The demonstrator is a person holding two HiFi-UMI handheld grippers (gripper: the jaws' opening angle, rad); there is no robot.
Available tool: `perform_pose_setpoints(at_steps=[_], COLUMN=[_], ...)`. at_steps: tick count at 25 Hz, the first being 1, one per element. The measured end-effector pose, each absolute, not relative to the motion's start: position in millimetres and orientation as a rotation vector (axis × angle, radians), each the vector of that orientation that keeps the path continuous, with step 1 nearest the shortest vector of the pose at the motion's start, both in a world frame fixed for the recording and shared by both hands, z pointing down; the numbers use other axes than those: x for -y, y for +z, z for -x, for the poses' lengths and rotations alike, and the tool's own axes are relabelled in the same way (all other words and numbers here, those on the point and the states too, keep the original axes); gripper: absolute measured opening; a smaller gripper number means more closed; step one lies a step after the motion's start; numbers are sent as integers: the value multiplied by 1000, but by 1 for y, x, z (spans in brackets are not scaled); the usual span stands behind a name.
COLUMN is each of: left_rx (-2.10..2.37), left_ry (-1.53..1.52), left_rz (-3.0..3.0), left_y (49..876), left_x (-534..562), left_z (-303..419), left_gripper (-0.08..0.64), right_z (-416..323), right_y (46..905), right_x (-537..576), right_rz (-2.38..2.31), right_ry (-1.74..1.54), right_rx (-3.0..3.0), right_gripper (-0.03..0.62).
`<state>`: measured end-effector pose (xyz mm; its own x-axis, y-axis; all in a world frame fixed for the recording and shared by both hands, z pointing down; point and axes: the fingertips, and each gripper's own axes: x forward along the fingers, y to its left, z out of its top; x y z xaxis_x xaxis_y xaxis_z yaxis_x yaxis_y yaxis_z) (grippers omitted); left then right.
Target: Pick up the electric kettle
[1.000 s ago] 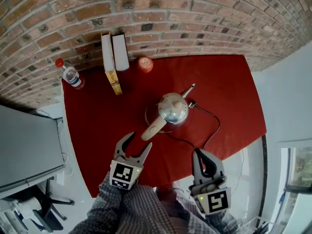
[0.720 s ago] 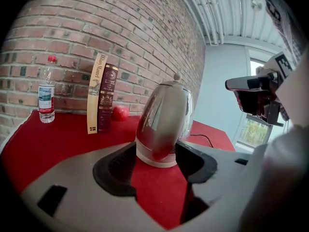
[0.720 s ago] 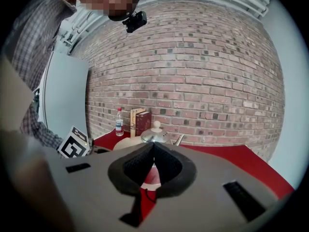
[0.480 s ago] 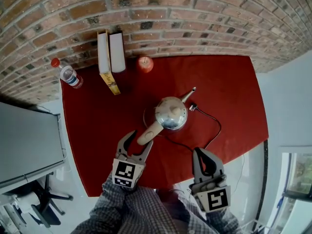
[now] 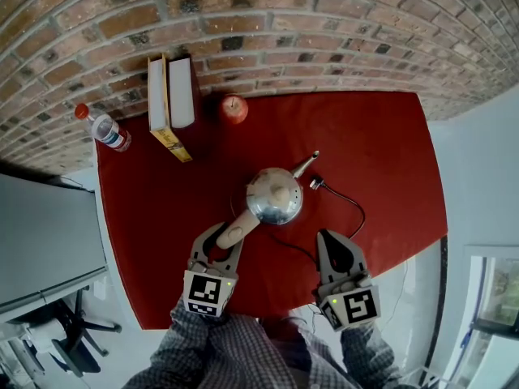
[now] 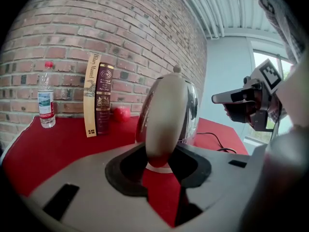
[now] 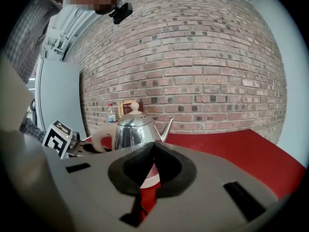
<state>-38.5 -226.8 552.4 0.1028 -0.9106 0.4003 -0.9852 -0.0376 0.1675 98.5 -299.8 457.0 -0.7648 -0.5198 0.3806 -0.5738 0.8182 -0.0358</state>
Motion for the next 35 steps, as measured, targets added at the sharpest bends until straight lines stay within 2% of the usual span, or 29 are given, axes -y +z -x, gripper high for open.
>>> perform_pose_setpoints(at_steps=[8, 12, 14, 16, 23, 35], left_rx=[1839, 1838, 1842, 1838, 1841, 1850], left_ry=[265, 260, 256, 252, 246, 237], left_rz=[-1995, -1994, -1991, -1991, -1993, -1959], left_y=[553, 555, 554, 554, 553, 554], left_x=[228, 226, 226, 226, 227, 227], left_z=[39, 38, 39, 40, 40, 41], left_gripper=[129, 129, 129, 129, 129, 129], right_z=[-91, -78, -68, -59, -42, -11], right_y=[479, 476, 475, 478, 486, 488], right_x=[349, 372, 380, 386, 405, 413], right_rz=[-855, -833, -791, -742, -604, -389], right_ry=[456, 429, 428, 460, 860, 1102], right_rx=[2636, 2700, 2736, 2750, 2827, 2866], right_gripper=[8, 17, 80, 110, 176, 178])
